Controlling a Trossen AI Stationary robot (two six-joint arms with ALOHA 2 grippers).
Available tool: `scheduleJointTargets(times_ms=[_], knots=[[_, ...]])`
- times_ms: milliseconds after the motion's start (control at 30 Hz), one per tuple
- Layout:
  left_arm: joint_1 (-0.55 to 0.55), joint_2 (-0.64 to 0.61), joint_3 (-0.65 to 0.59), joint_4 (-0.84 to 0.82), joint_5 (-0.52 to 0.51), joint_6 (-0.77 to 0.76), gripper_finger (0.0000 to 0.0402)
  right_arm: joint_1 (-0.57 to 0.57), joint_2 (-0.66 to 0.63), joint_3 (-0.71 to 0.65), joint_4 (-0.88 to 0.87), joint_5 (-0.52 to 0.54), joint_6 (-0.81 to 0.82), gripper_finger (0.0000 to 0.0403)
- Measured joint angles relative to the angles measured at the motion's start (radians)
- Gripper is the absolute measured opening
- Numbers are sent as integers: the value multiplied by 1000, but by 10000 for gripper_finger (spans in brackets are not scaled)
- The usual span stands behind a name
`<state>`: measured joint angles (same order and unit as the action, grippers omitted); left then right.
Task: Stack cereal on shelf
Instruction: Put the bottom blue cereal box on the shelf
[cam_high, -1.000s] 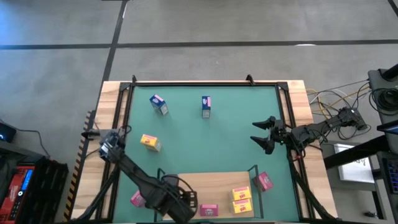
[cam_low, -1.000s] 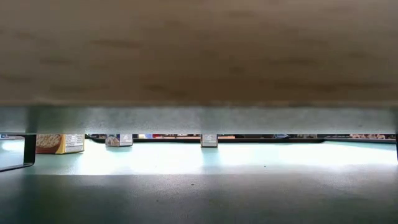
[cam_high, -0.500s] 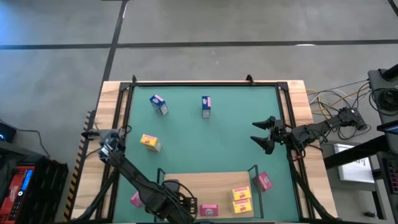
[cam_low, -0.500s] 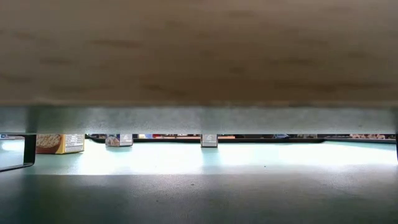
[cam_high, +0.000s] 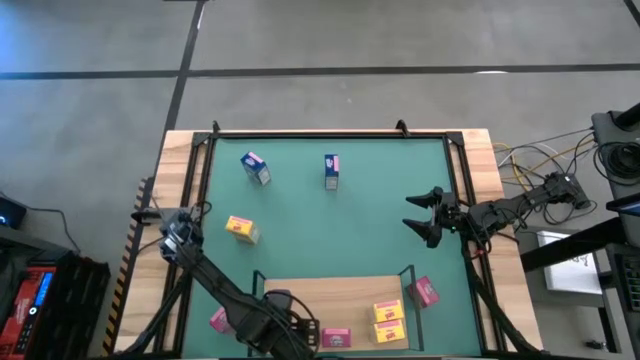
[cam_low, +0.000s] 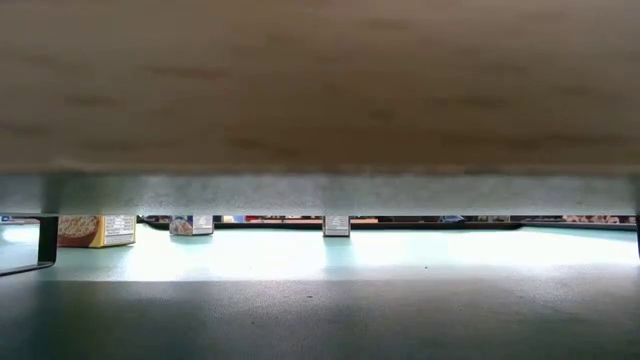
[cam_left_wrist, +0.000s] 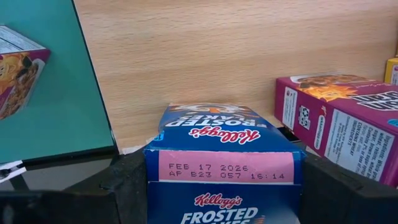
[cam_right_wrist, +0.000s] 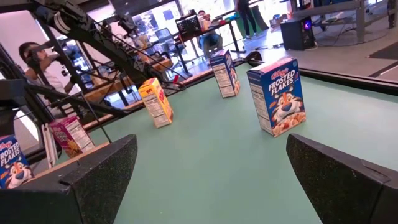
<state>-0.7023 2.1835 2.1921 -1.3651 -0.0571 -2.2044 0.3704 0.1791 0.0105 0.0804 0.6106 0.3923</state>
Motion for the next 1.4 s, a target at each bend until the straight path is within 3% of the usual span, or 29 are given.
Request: scheduleJointTargets(times_ms=[400, 1067, 1400], knots=[[0, 6, -2, 1, -40, -3, 340, 0, 0, 0, 0, 0, 0, 400], [0, 6, 3, 0, -22, -40, 351, 0, 0, 0, 0, 0, 0, 400], [-1, -10, 5, -23, -37, -4, 397, 0, 0, 0, 0, 0, 0, 400]])
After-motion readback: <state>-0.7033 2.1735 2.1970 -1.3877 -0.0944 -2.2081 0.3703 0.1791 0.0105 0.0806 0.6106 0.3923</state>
